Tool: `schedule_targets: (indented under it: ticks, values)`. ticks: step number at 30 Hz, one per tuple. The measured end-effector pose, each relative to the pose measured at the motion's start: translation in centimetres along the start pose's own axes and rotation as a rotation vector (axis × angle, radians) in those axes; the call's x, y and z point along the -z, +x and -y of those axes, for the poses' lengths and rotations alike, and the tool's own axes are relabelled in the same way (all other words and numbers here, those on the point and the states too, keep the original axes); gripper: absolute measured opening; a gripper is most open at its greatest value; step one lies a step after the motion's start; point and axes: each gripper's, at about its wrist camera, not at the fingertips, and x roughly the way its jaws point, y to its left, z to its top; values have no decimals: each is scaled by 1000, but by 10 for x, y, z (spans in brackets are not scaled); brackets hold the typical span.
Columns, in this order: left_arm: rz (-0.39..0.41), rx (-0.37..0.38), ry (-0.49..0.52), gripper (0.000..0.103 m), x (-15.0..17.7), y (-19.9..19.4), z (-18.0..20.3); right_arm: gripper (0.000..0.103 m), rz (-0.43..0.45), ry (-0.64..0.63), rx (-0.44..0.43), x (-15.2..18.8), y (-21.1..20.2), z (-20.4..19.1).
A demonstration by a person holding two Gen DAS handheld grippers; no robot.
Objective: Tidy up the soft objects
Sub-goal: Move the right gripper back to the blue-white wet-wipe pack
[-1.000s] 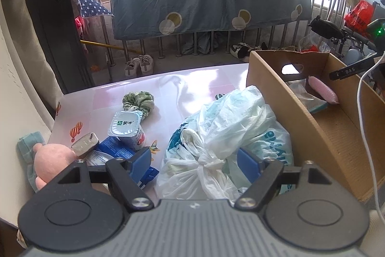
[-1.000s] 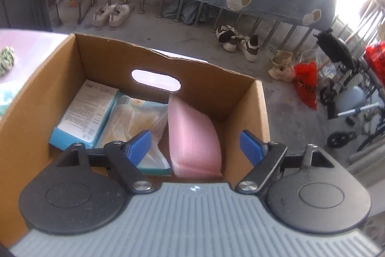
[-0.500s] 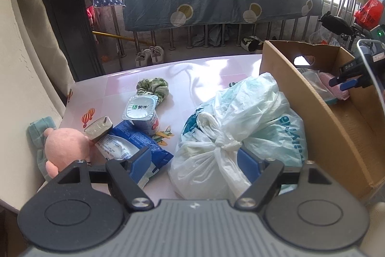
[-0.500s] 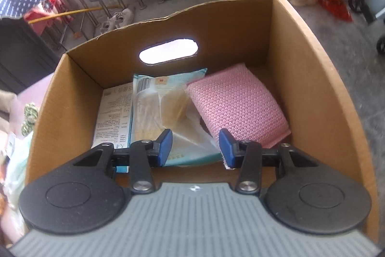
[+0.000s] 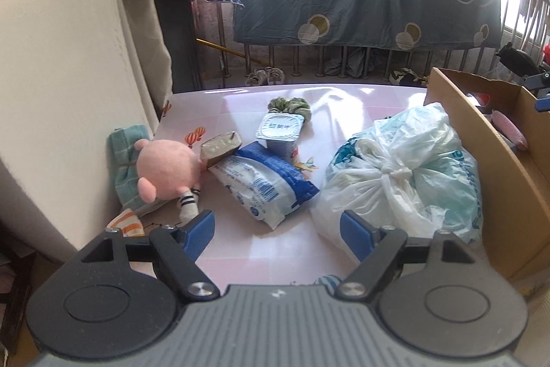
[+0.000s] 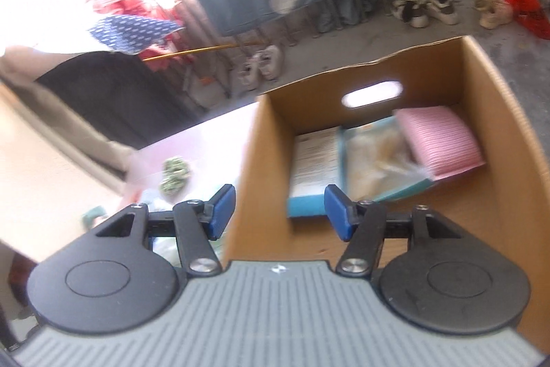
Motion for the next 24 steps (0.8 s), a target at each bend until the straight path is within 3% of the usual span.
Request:
schedule_targets:
  ticks: [10,17,24]
  values:
    - [27,-88,-75,81,26,-18,-44,59,-142,-92,-214,43,38,-116]
    - [55,-38,-115,81,25,-7,-53,63,-265,-142,-336,70,90,-189]
    - [33,5,-158,80,12,47,-44,64,-379,-149,-370,71,177,-235]
